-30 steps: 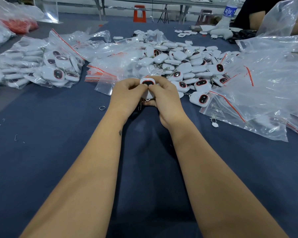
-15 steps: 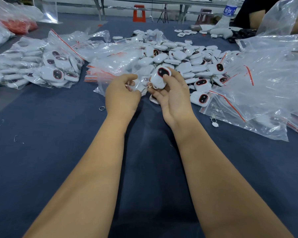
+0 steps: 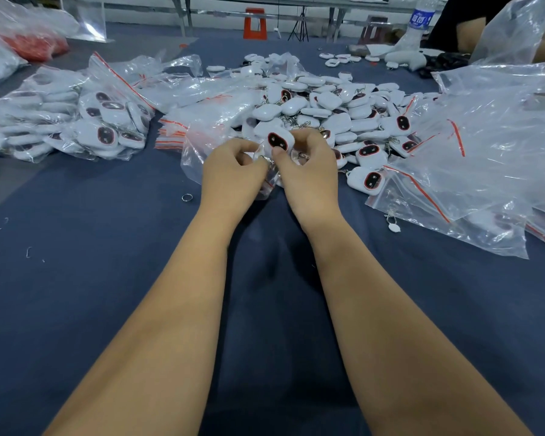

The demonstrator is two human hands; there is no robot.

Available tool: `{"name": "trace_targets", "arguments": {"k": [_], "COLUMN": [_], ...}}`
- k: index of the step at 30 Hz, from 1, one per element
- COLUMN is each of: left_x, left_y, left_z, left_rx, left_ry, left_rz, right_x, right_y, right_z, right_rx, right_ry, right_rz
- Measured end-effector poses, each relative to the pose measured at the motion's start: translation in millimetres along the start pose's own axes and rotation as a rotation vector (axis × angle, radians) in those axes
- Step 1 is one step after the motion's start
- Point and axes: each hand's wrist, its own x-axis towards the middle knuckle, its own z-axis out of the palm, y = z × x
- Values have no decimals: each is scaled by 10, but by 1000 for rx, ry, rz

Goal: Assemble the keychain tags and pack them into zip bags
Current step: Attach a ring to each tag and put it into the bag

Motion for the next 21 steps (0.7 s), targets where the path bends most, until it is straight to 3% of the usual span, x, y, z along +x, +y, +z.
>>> {"name": "trace_targets", "arguments": {"k": [3,9,14,18,21], "left_x": [-5,-43,-60,26,61], "left_y": [27,72,75,35,36], "left_z": [-7,-23,3,-79,-176], "left_rx": [-90,-163,-74,-84,-137], "left_ry": [65,136,153,462,674], "left_rz": [14,144,205,173,202], "right_x": [7,-9,-20,-8,12], "right_y": [32,54,36,-1,-7], "right_z": [4,32,42,12,-49], "right_rx": [-210,-202,-69,-26,-134], "right_ry": [27,-102,-81,32,90], "right_rz": [-70,-41,-49,-4,34]}}
